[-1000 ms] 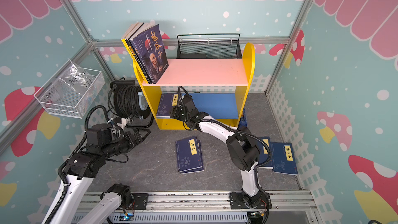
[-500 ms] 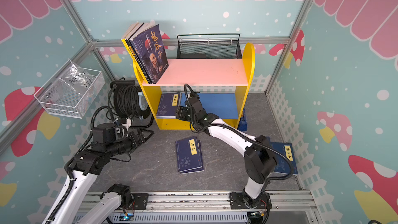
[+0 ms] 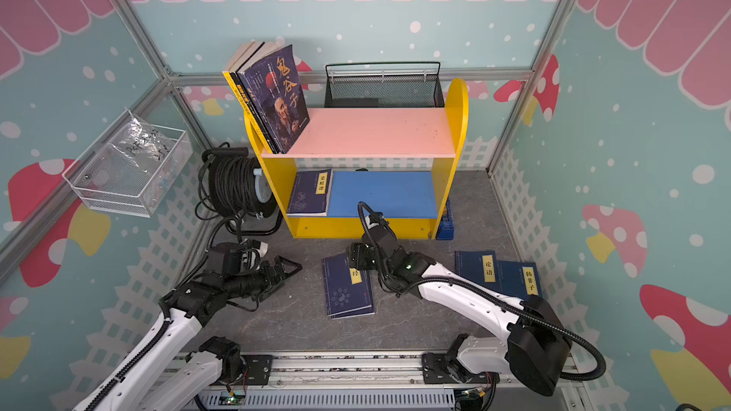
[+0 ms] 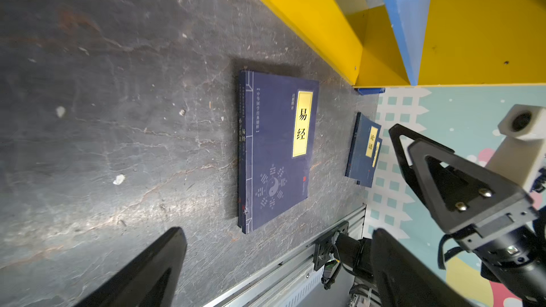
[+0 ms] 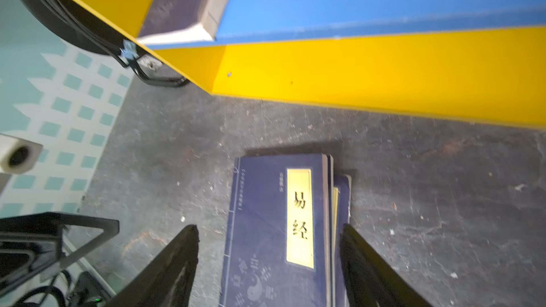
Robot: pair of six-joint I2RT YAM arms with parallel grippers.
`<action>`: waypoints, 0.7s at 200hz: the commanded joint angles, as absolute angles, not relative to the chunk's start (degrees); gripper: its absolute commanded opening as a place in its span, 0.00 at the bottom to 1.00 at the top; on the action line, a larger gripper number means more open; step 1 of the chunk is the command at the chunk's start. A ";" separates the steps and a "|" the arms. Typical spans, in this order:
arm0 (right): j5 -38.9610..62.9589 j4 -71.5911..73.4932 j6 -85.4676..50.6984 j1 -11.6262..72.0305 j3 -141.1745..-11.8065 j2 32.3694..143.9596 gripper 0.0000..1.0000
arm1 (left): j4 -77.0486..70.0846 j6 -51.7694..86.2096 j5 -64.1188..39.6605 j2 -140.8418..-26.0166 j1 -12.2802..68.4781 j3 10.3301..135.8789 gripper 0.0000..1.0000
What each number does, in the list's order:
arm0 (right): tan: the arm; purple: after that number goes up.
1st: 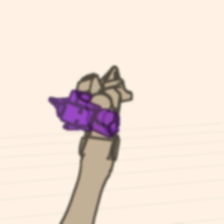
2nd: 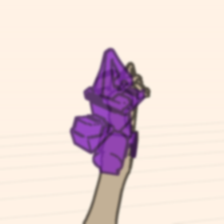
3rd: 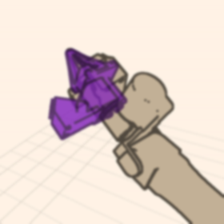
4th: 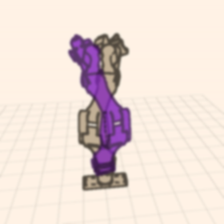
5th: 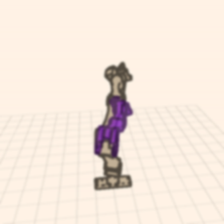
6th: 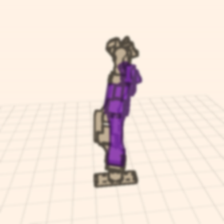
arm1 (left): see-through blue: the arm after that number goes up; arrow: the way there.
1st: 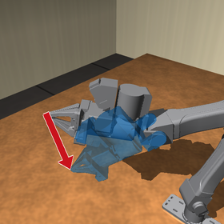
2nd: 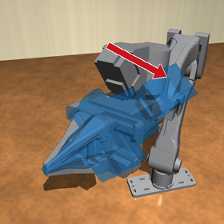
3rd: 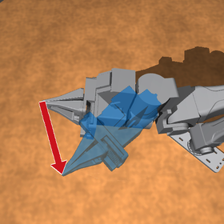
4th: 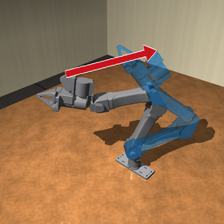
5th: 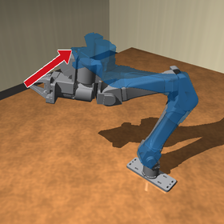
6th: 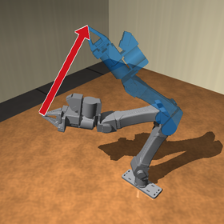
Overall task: Stacking books/files
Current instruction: Pick up the books.
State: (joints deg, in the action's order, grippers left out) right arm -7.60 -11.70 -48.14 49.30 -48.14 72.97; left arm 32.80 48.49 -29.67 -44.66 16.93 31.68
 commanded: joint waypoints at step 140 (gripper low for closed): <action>2.16 2.03 -50.41 52.65 -33.40 79.53 0.98 | -15.04 67.67 -24.27 -76.35 33.35 25.04 0.95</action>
